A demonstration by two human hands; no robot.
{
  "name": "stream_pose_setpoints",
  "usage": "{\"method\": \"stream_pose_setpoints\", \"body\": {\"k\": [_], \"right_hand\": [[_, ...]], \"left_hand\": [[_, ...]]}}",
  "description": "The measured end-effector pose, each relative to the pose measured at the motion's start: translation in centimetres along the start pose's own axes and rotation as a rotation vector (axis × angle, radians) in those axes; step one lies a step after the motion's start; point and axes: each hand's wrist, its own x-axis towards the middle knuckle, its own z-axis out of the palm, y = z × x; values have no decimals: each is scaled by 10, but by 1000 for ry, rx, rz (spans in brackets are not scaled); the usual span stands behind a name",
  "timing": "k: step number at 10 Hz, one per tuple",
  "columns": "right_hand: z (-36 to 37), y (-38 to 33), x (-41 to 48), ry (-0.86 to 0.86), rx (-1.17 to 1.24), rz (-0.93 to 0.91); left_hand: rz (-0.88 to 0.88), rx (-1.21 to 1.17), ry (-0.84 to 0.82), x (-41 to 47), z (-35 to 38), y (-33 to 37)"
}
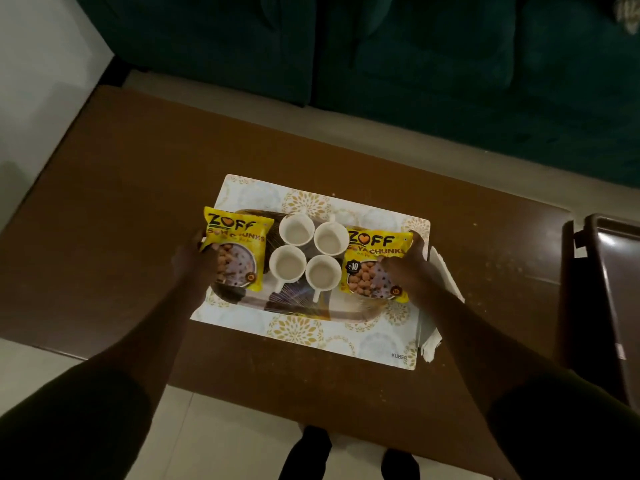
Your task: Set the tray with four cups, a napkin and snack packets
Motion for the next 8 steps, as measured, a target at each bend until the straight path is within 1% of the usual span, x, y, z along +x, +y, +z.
{"method": "stream_pose_setpoints", "body": {"k": [1,2,3,4,5,6,7,8], "right_hand": [[8,1,1,-43,38,-25],[15,1,0,4,-123,-59],[17,0,-3,121,-304,-111],[15,5,-7,202,-306,-154],[13,9,-11,184,-289,-185],[12,9,-8,153,-267,-194],[10,11,-10,146,-249,-198],[3,11,-12,197,-241,-227]], "left_hand": [[-12,38,-53,4,9,-1],[17,126,-61,4,16,-5],[122,240,-4,-3,21,-5],[153,250,69,-12,20,-7],[135,258,6,-11,19,-8],[134,251,15,-7,21,-7],[147,276,85,-13,23,-3],[178,316,183,-22,21,-8]]}}
